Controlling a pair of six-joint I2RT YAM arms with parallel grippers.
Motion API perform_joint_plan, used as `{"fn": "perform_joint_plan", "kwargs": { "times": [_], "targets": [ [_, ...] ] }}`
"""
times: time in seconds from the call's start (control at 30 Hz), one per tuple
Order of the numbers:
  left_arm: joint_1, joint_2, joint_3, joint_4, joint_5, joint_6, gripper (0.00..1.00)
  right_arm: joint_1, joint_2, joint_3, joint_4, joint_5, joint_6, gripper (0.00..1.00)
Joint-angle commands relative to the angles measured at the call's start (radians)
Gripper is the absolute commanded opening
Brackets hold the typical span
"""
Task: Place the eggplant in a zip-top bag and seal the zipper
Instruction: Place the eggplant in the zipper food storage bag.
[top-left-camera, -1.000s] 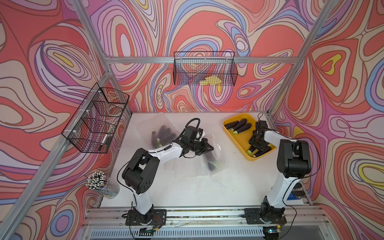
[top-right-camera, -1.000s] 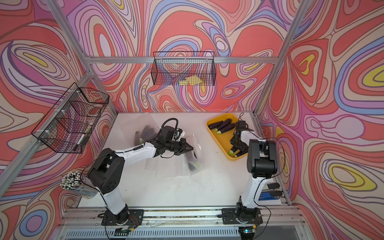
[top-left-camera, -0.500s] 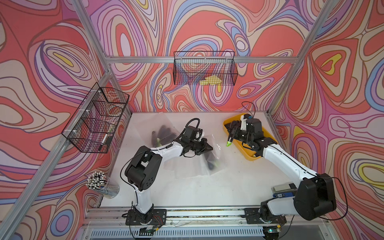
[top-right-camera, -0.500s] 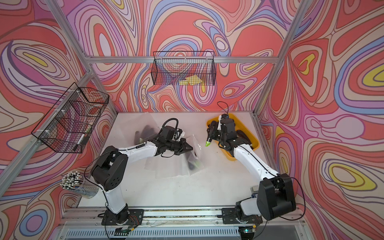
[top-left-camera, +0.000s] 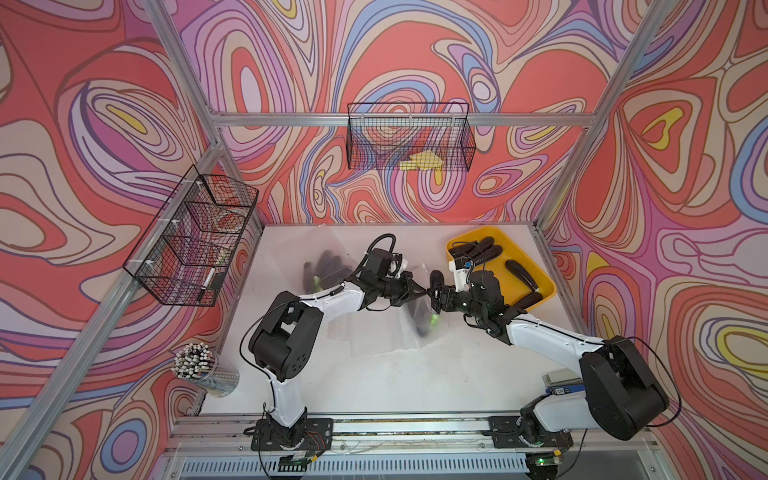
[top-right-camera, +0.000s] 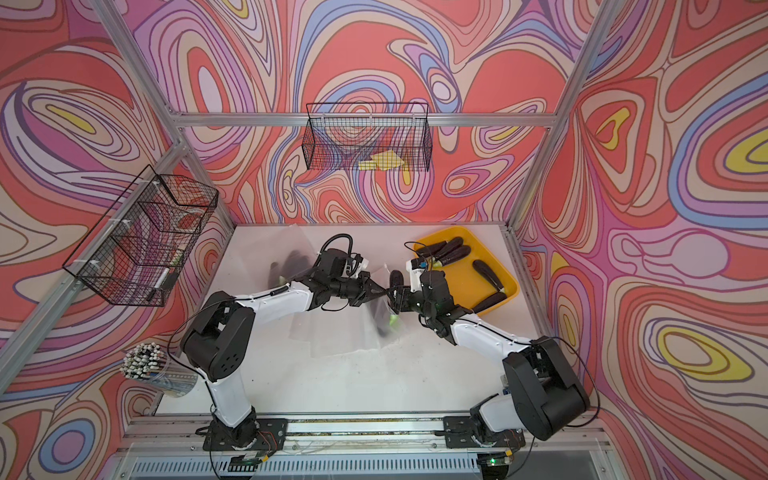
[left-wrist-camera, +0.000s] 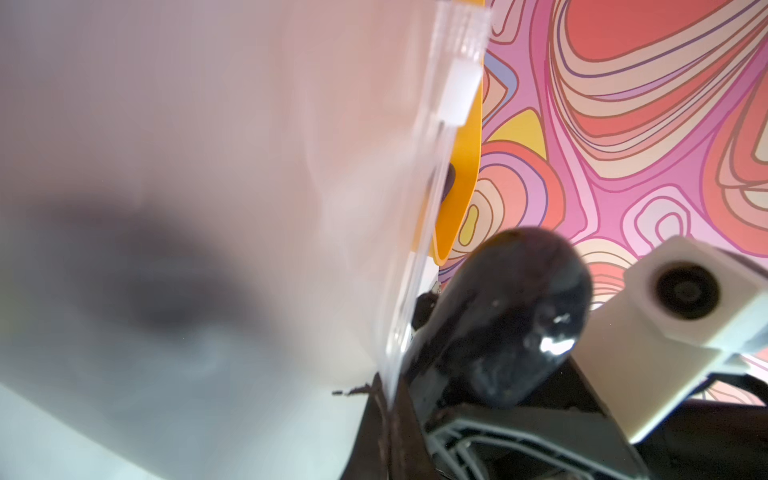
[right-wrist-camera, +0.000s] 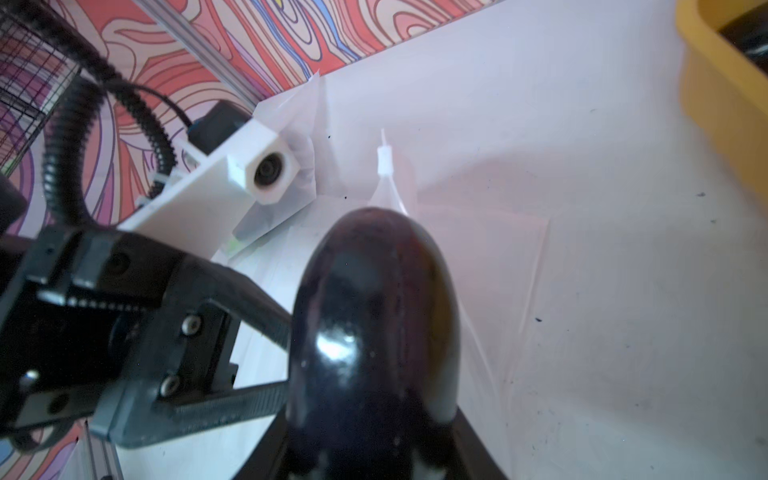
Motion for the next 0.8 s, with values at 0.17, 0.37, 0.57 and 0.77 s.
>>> {"fn": "perform_joint_plan", "kwargs": {
  "times": [0.17,0.37,0.57,0.77],
  "targets": [
    [0.003,-0.048,0.009,0.008,0.009,-0.006,0.00,0.007,-0.045,-0.044,-0.073,-0.073,-0.065,0.34],
    [-0.006,-0.077,0.026,-0.056,0.026,0.057,0.00,0.007,0.062,0.069,-0.177,-0.124,-0.129,0.36],
    [-0.009,-0.113,0.011,-0.118,0.033,0.104,0.00,0.007,0.166,0.226,-0.232,-0.139,-0.113,0.42],
    [-0.008,-0.133,-0.016,-0.101,0.025,0.091,0.00,0.006,0.244,0.395,-0.406,-0.240,-0.135,0.53]
  ]
}}
